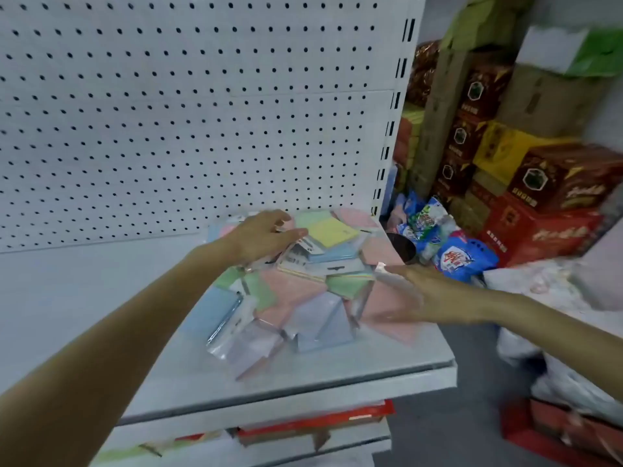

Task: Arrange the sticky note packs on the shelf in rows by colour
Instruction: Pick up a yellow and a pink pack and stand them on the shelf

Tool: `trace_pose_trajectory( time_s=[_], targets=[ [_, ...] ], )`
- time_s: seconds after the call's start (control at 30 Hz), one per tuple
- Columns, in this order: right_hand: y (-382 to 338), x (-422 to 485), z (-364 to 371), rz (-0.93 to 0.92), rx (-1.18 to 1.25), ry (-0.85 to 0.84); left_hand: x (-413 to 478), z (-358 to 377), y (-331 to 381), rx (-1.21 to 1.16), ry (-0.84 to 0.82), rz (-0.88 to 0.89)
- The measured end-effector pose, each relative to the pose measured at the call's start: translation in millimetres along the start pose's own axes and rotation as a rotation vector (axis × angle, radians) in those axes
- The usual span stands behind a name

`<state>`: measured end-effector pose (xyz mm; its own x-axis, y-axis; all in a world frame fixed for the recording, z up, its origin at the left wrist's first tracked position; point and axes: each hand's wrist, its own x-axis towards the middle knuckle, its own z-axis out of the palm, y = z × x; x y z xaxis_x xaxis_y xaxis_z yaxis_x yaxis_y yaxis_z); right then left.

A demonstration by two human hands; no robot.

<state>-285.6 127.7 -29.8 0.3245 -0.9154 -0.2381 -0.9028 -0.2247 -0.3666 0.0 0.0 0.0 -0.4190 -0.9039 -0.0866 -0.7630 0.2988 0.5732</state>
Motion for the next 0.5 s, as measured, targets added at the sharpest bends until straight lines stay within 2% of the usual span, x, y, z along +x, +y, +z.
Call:
trace_pose_trajectory(
  time_s=[0.27, 0.5],
  targets=[
    [23.0, -9.9, 46.1, 0.263, 0.085, 0.103, 36.6, 30.7, 18.0, 0.165, -0.027, -0.11],
    [22.1, -10.2, 64.8, 0.337, 0.45, 0.21, 56.0, 40.1, 22.5, 0.298, -0.056, -0.177]
  ],
)
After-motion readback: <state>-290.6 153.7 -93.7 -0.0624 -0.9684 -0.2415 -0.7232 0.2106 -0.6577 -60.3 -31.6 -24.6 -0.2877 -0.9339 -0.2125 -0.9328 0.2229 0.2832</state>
